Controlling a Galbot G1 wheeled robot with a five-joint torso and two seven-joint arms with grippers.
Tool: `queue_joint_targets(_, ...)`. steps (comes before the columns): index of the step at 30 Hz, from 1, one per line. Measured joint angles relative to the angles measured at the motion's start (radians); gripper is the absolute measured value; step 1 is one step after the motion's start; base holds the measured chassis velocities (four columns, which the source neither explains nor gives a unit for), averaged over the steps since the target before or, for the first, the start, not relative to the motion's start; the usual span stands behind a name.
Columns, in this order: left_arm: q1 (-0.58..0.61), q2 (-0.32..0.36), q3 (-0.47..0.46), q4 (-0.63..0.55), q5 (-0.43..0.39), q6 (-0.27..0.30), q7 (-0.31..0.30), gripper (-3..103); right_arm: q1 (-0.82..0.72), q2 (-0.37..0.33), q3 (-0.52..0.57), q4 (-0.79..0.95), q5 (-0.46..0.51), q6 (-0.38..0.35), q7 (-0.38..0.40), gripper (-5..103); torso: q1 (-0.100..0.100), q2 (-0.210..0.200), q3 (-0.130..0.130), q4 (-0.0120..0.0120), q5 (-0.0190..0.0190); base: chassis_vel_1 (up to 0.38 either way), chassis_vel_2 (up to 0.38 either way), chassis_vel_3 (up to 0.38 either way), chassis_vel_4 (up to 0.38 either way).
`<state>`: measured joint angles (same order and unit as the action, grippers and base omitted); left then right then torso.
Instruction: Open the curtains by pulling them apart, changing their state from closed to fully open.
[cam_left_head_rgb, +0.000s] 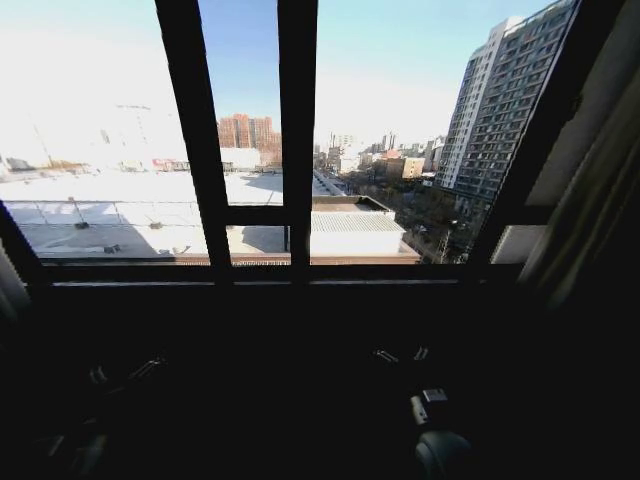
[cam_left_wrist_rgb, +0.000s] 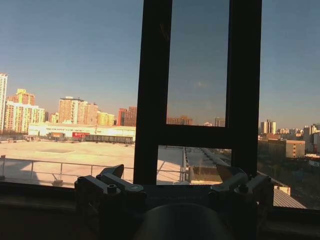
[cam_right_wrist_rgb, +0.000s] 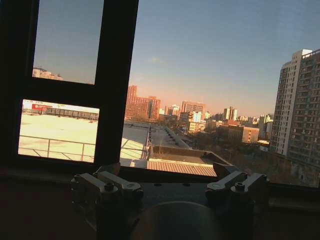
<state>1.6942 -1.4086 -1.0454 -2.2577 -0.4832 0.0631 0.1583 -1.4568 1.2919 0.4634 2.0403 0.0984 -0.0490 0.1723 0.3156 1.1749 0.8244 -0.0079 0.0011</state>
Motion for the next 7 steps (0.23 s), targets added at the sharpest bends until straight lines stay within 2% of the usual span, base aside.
queue_joint_targets(4,0.002,0.005,-0.002,0.005,-0.02,-0.008,0.007,100,-0.001,0.001,0.0,0.013,-0.007,-0.018,0.0,100,0.0,0.0,0.0,0.0001,-0.0009,-0.087,0.018,0.081,-0.007)
queue_joint_targets(7,0.003,0.012,-0.001,0.017,-0.043,-0.027,0.009,100,-0.007,0.005,0.0,0.026,-0.009,-0.028,0.0,100,-0.002,0.001,-0.001,0.0004,-0.0009,0.0,0.0,0.0,0.0)
